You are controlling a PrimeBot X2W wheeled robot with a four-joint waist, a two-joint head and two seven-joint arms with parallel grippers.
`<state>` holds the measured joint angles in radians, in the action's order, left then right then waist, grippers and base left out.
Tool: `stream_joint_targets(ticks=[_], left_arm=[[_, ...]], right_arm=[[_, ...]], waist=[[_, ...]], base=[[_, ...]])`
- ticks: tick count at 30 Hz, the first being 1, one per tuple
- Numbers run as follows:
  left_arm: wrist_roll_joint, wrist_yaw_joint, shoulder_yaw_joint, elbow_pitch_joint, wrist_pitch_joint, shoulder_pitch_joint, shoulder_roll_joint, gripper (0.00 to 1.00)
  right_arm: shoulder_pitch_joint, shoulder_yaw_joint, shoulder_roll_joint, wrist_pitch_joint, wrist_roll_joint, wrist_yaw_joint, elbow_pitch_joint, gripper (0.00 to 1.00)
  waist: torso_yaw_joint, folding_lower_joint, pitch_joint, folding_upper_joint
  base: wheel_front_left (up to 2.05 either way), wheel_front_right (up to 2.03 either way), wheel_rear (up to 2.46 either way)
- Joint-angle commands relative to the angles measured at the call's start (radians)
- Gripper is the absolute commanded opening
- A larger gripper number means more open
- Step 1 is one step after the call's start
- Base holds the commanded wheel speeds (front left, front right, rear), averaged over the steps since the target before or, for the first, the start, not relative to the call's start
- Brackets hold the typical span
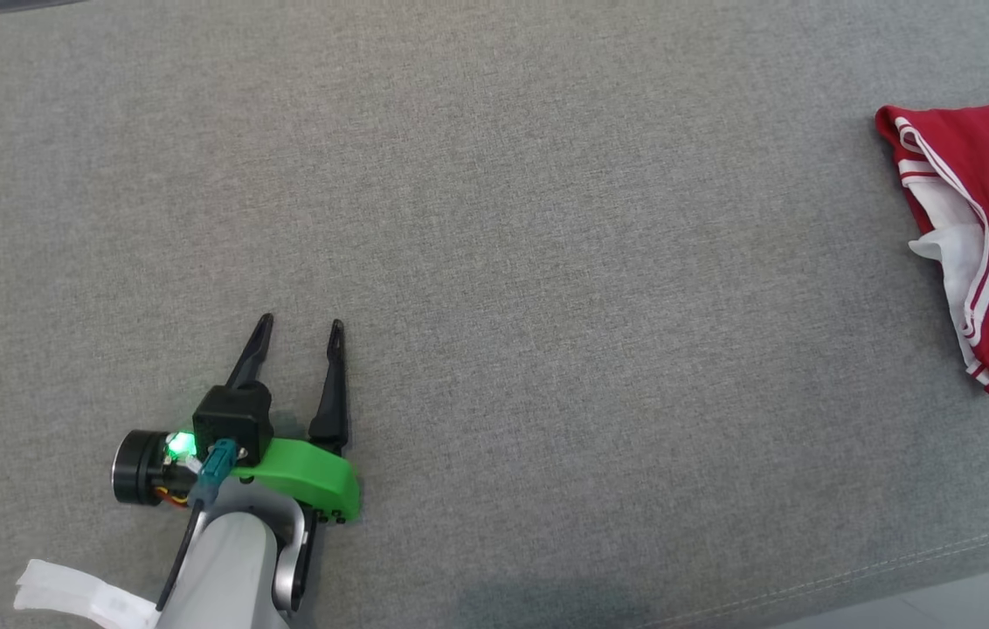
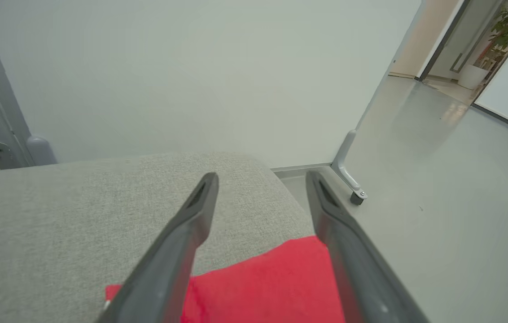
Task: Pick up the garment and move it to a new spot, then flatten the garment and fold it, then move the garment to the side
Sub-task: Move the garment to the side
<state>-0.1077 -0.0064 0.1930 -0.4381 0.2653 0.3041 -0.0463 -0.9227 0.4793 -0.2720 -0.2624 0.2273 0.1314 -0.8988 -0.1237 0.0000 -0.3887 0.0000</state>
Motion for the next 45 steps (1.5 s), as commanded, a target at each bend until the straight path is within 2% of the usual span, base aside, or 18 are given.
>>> stream_joint_targets(ticks=[1, 7, 13, 17, 28, 36, 45], left_arm=[[-0.004, 0.009, -0.010, -0.004, -0.002, -0.019, -0.008, 1.00], [-0.029, 0.026, -0.035, 0.005, -0.002, -0.041, -0.007, 1.00], [-0.050, 0.040, -0.058, 0.006, -0.002, -0.073, -0.007, 1.00], [-0.051, 0.044, -0.067, 0.006, -0.001, -0.096, -0.007, 1.00], [-0.094, 0.069, -0.108, 0.003, -0.001, -0.178, -0.007, 1.00], [-0.101, 0.071, -0.122, -0.006, -0.001, -0.228, -0.007, 1.00], [-0.114, 0.085, -0.125, 0.001, -0.002, -0.254, -0.007, 1.00]], right_arm=[[0.032, -0.039, 0.025, -0.003, -0.022, -0.001, 0.039, 1.00], [0.163, -0.226, 0.108, -0.003, -0.138, -0.002, 0.217, 1.00], [0.309, -0.368, 0.136, -0.003, -0.260, -0.001, 0.327, 1.00], [0.400, -0.400, 0.155, -0.003, -0.298, -0.001, 0.374, 1.00], [0.604, -0.460, 0.204, -0.003, -0.296, -0.001, 0.434, 1.00], [0.687, -0.475, 0.219, -0.003, -0.294, -0.001, 0.437, 1.00], [0.737, -0.479, 0.220, -0.003, -0.340, -0.001, 0.443, 1.00]], waist=[[-0.003, 0.0000, 0.018, 0.0000], [0.005, 0.0000, 0.066, 0.0000], [0.027, 0.0000, 0.121, 0.0000], [0.047, 0.0000, 0.158, 0.0000], [0.083, 0.0000, 0.278, 0.0000], [0.101, 0.0000, 0.359, 0.0000], [0.114, 0.0000, 0.397, 0.0000]], base=[[0.00, 0.00, 0.00], [0.00, 0.00, 0.00], [0.00, 0.00, 0.00], [0.00, 0.00, 0.00], [0.00, 0.00, 0.00], [0.00, 0.00, 0.00], [0.00, 0.00, 0.00]])
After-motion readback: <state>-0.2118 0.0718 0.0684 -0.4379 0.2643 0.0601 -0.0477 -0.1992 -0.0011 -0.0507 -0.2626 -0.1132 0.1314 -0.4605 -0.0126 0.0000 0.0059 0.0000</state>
